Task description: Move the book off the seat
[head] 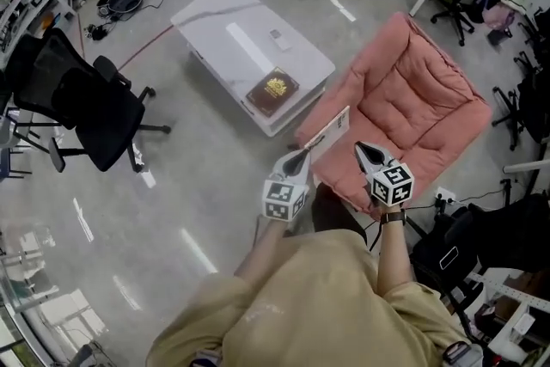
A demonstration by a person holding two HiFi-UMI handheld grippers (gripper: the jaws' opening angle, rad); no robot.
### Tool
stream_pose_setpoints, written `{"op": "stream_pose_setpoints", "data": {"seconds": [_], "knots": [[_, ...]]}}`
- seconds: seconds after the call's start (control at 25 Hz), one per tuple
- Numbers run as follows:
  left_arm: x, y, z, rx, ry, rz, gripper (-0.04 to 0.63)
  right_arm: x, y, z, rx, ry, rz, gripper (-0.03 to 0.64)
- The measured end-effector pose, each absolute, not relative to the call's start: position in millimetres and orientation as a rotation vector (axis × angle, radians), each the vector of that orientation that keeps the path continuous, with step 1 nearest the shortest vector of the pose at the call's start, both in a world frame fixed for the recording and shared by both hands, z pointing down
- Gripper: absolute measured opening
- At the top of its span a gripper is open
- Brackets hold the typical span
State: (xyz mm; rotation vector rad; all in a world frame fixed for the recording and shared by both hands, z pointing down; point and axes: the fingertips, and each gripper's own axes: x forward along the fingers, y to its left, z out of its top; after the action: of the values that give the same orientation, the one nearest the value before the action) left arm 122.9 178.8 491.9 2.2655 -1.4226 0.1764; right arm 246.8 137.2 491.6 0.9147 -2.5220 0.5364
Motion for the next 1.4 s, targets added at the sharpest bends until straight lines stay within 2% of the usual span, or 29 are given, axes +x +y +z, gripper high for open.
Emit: {"op": "stream_pose_setpoints", "data": {"seconds": [0.24, 0.32, 0.64, 0.76, 0.88, 0.92, 1.16, 1.4], "knots": [[135.1, 151.0, 556.7, 2.104, -1.414, 0.258, 0.003, 277.7, 91.7, 557.9, 0.797, -2.453, 0.675, 0.037], [141.9, 145.0, 584.8, 2.038, -1.383, 0.281, 0.049, 291.8, 76.6, 587.4, 0.766, -2.411, 0.724, 0.049], [148.9, 137.6, 697.3, 1.794, -1.346, 0.405, 0.105, 325.5, 24.6, 698.7, 0.67, -2.262, 0.887, 0.145], [155.2, 143.3, 738.7, 1.712, -1.304, 0.447, 0.163, 323.9, 14.7, 745.5, 0.59, -2.216, 0.926, 0.181], [165.6, 137.0, 776.9, 1.654, -1.25, 0.468, 0.292, 321.2, 0.2, 789.2, 0.505, -2.175, 0.929, 0.214], [167.3, 134.5, 788.6, 1.633, -1.246, 0.473, 0.308, 320.6, -4.9, 803.1, 0.484, -2.159, 0.922, 0.234], [166.8, 128.4, 846.9, 1.543, -1.266, 0.476, 0.327, 311.1, -27.9, 875.7, 0.453, -2.118, 0.877, 0.345], [165.7, 109.9, 882.8, 1.503, -1.31, 0.407, 0.327, 291.2, -51.6, 915.2, 0.328, -2.157, 0.828, 0.344]]}}
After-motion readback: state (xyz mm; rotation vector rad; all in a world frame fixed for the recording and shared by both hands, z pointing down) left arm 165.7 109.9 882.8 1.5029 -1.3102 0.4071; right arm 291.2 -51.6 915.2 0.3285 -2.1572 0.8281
